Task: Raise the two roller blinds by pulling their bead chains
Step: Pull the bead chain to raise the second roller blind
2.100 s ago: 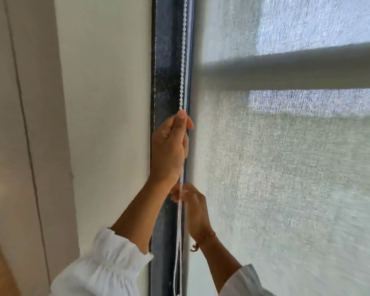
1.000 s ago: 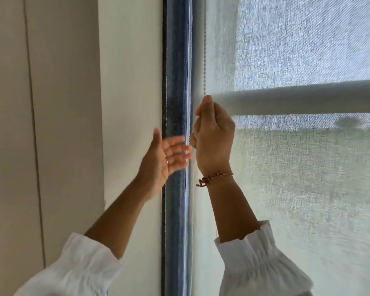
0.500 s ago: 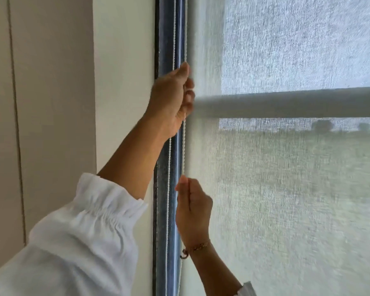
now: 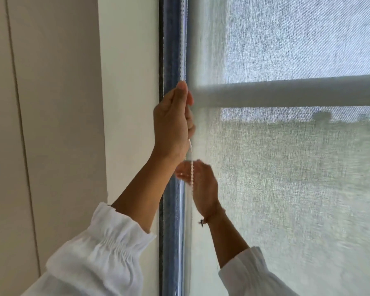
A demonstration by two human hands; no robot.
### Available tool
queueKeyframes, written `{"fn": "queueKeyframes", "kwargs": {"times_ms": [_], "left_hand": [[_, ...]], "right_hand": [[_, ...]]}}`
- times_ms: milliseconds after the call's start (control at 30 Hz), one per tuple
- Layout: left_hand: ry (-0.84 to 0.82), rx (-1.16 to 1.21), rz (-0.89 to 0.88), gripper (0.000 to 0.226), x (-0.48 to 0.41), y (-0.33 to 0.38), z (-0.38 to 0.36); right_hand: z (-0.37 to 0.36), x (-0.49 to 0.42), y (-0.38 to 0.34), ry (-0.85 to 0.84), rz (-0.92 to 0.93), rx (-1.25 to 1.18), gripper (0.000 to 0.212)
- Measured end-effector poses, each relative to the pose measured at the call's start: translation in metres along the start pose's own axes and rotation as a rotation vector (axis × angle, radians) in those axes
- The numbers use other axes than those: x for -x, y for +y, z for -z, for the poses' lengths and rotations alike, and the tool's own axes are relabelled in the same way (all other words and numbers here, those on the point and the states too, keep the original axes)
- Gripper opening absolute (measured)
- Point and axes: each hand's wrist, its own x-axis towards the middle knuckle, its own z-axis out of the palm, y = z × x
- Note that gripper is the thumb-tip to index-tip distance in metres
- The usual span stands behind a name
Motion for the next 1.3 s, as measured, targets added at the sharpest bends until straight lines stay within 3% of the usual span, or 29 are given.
{"fn": "queueKeyframes", "kwargs": {"times_ms": [200,433,633,833,1000,1167,1300], "left_hand": [[-0.037,-0.009,0.025,0.039,0.025,-0.029,0.030],[-0.009,-0.021,0.249,0.034,0.070,-0.072,0.052],[-0.039,-0.145,0.279,0.036,0.090,-0.093,0.065],[-0.162,-0.231,0.286,0.046,0.071,-0.090,0.088],[-0.142,-0.118,0.361,0.061,0.031,-0.060,0.079],[-0.110,0.060,0.189,0.037,-0.021,-0.004,0.058],[-0.159,0.022,0.143,0.030,-0.046,0.028,0.039]], "right_hand": [[-0.010,-0.062,-0.067,0.019,0.097,-0.247,0.038],[-0.044,-0.087,-0.129,0.036,0.056,-0.329,0.012],[-0.063,-0.077,-0.124,0.209,0.117,-0.074,0.028],[-0.069,-0.062,-0.119,0.166,0.259,-0.276,0.027],[-0.075,-0.055,-0.109,0.137,0.325,-0.241,0.028],[-0.061,-0.032,-0.074,0.222,0.358,-0.031,0.030],[-0.053,-0.006,-0.048,0.248,0.286,0.010,0.025]]}}
